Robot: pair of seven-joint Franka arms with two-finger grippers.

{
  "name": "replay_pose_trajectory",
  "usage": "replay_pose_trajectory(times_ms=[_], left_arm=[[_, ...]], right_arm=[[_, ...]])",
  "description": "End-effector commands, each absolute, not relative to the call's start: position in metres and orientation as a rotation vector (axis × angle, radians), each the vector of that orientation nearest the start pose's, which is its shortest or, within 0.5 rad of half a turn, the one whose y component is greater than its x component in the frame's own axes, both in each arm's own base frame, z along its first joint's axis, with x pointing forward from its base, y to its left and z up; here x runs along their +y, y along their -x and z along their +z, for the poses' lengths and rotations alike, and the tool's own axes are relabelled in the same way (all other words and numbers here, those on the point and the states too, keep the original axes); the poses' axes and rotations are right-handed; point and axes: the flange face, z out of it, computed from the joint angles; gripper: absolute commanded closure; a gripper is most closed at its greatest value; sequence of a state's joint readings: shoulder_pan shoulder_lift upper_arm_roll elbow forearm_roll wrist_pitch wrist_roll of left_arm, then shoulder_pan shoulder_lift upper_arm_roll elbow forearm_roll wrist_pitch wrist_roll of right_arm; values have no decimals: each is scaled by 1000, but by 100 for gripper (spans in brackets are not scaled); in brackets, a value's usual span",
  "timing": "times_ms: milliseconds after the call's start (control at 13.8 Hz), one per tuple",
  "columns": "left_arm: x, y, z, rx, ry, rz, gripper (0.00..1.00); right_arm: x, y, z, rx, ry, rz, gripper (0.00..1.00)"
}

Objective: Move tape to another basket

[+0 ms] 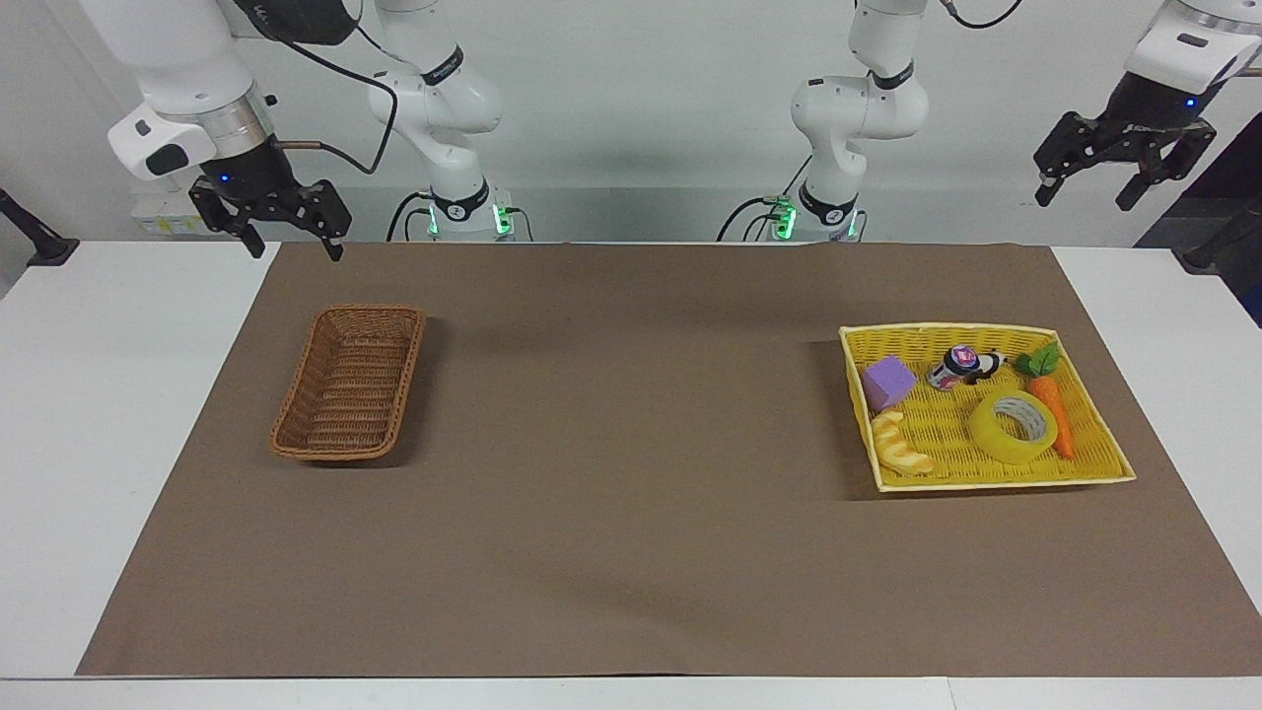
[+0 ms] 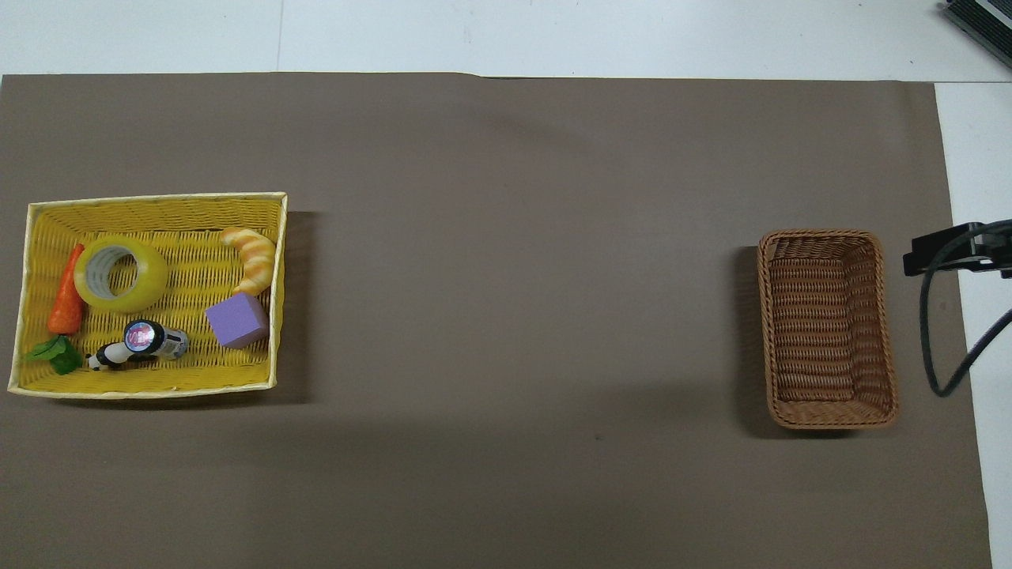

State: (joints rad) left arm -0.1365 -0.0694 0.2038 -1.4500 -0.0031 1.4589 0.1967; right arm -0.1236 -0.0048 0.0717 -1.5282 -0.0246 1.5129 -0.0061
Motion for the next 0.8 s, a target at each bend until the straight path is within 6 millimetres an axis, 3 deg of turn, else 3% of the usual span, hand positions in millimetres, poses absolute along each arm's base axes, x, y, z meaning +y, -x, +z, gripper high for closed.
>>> replay_pose_trajectory(times_ms=[0, 145, 723], left_arm=[[56, -520, 687, 244, 3123, -161, 0], [83, -527, 669, 269, 3110, -179, 0], [137, -587, 548, 323, 3071, -196, 0]], right_arm=[[-30, -542, 641, 45, 3168, -3, 0], [-30, -542, 642, 48, 3168, -6, 0], [-26, -543, 642, 45, 3165, -8, 0]])
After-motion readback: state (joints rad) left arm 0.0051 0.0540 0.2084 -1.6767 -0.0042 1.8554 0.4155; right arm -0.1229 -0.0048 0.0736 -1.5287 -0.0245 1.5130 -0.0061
